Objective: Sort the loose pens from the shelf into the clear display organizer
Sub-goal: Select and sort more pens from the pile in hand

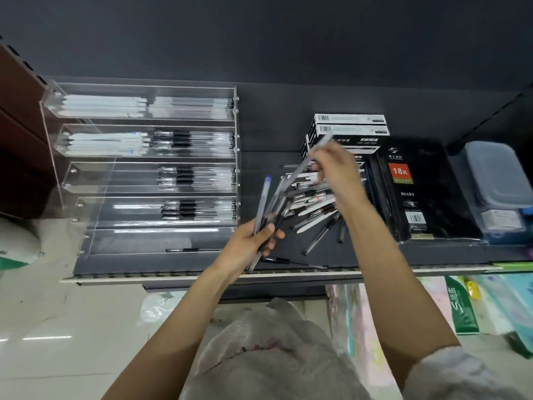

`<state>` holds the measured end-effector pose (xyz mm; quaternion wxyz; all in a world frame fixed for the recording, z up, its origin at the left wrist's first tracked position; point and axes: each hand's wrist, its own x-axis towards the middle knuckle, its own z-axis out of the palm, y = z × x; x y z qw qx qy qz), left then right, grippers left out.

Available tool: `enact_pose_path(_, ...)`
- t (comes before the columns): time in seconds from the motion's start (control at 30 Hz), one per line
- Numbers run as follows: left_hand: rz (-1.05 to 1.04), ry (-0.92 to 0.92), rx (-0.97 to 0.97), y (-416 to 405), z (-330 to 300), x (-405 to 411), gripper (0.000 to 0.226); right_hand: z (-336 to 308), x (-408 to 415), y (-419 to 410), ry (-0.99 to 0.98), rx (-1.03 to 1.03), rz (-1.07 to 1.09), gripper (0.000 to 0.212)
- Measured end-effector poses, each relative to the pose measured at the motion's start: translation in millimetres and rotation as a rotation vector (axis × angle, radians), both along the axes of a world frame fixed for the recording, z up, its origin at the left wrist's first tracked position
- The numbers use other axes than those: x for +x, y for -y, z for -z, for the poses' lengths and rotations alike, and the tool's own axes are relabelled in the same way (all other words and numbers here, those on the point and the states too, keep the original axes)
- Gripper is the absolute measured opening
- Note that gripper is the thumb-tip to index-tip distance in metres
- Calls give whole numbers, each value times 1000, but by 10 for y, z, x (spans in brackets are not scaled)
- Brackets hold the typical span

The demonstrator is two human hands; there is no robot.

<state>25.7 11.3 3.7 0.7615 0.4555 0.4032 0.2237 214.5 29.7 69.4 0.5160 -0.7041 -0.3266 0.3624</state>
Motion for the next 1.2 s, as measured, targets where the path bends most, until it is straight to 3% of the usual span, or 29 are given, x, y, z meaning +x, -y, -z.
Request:
enact_pose_path(0.07, -97, 56, -113, 18, 20, -79, 17, -125, 105, 108, -49, 234, 178, 5)
enact_pose_path(0.17, -265, 182, -263, -36, -21, -129, 20, -151, -139, 391, 201, 415, 118, 15)
enact_pose_path(0.3, -385, 302, -302, -105, -146, -100, 21, 237, -688, 678, 582, 447, -107, 6)
enact_pose_path(0.53, -433, 376, -325, -115, -268, -117, 27, 542, -1158, 640, 942, 354, -155, 13)
enact_pose_path(0.73, -444, 337, -306, -99, -290, -194, 21, 559, -1275, 666, 879, 285, -182, 30)
enact_pose_path(0.9, -457, 352, -275, -111, -265, -290, 20, 531, -1353, 659, 789, 263, -148, 21)
enact_pose_path(1.2, -439, 323, -91, -103, -263, -397, 24, 361, -1345, 595, 361, 99, -96, 12)
